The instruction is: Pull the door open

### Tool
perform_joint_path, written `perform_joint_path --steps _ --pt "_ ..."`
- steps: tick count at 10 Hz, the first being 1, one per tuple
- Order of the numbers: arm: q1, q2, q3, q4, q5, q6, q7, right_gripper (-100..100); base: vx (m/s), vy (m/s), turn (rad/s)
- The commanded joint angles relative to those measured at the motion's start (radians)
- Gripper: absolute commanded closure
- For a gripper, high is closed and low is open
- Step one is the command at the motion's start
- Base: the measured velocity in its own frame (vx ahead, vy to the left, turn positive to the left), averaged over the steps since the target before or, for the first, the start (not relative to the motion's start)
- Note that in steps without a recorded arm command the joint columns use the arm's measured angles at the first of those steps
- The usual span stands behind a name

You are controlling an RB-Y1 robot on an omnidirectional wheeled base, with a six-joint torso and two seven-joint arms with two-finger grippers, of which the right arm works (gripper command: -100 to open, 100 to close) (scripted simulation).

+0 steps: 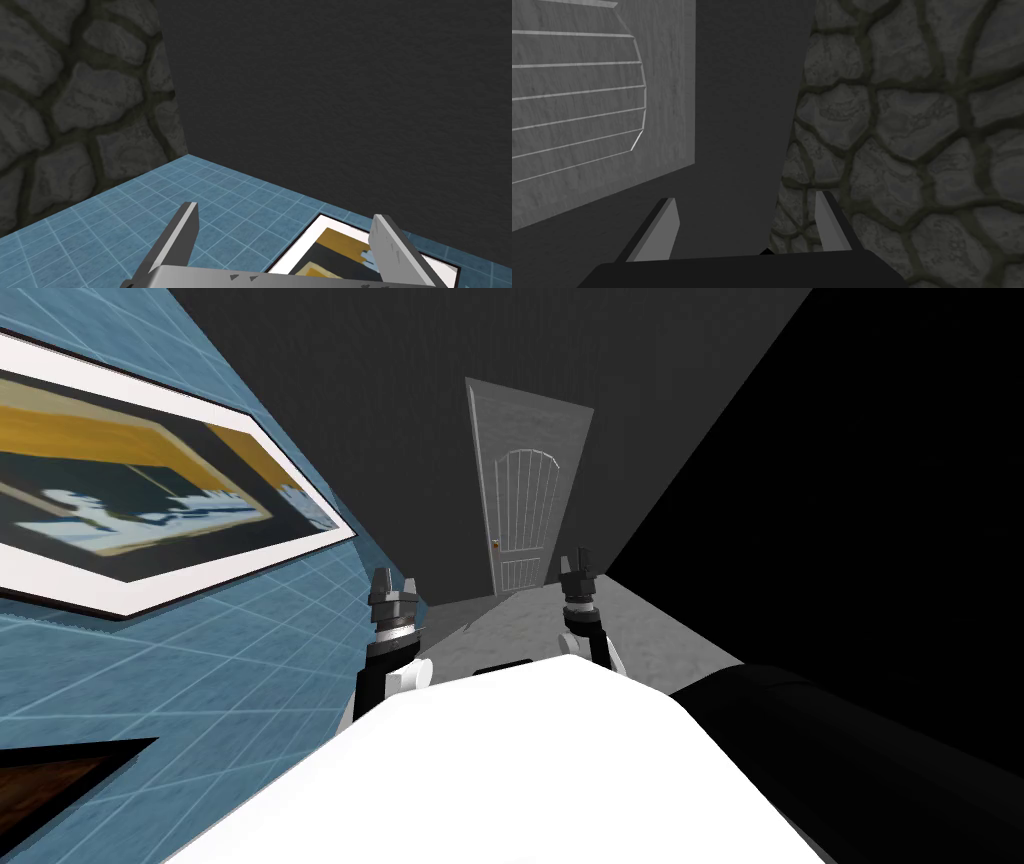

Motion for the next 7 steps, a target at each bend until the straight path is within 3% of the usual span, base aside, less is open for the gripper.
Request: perform_joint_path --steps 1,7 --pt "-0.018 -0.007 0.0 0.034 -0.019 0.0 -0.024 -100 0.038 -0.045 0.056" --pt "-0.077 -0.025 0.002 0.143 -0.079 0.001 -0.099 -100 0.085 0.02 0.036"
